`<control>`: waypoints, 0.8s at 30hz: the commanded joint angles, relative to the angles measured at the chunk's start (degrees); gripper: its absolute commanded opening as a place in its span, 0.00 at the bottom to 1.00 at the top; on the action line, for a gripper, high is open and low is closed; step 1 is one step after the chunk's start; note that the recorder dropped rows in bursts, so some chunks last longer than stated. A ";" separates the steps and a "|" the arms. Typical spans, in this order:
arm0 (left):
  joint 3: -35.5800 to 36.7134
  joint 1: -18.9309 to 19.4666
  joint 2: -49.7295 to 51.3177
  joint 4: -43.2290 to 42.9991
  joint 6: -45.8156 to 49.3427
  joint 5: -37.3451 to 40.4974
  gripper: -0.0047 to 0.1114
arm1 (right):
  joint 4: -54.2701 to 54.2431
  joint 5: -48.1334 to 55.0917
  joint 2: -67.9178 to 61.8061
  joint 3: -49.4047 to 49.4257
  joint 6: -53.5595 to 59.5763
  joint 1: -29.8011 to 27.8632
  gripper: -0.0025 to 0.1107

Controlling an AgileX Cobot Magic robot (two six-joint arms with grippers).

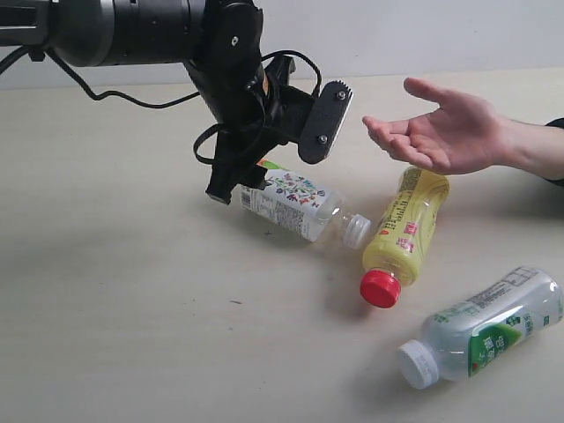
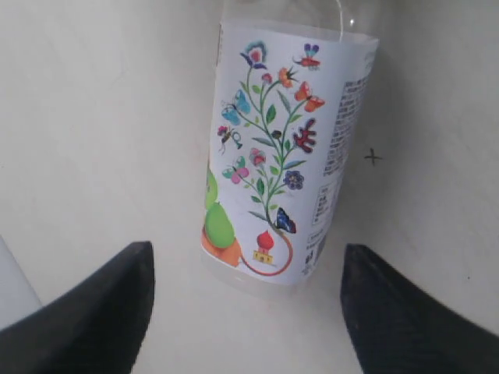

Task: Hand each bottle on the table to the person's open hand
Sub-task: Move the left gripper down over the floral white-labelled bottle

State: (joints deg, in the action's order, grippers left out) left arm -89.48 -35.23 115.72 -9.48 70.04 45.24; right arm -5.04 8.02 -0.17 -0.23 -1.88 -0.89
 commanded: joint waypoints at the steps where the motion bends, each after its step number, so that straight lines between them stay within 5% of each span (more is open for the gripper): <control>1: -0.21 -0.38 -0.01 -0.11 -1.98 -0.33 0.61 | 0.32 -0.44 0.17 0.23 0.15 0.15 0.02; 15: -0.11 -0.38 -0.01 2.12 -4.18 -0.19 0.61 | 0.32 -0.44 0.17 0.23 0.16 0.15 0.02; 24: -2.98 1.56 0.15 13.44 8.40 5.87 0.61 | 0.32 -0.44 0.17 0.23 0.13 0.15 0.02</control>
State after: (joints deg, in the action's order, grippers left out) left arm -90.69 -34.87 115.84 0.00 75.12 50.47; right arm -5.04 8.02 -0.17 -0.23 -1.88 -0.89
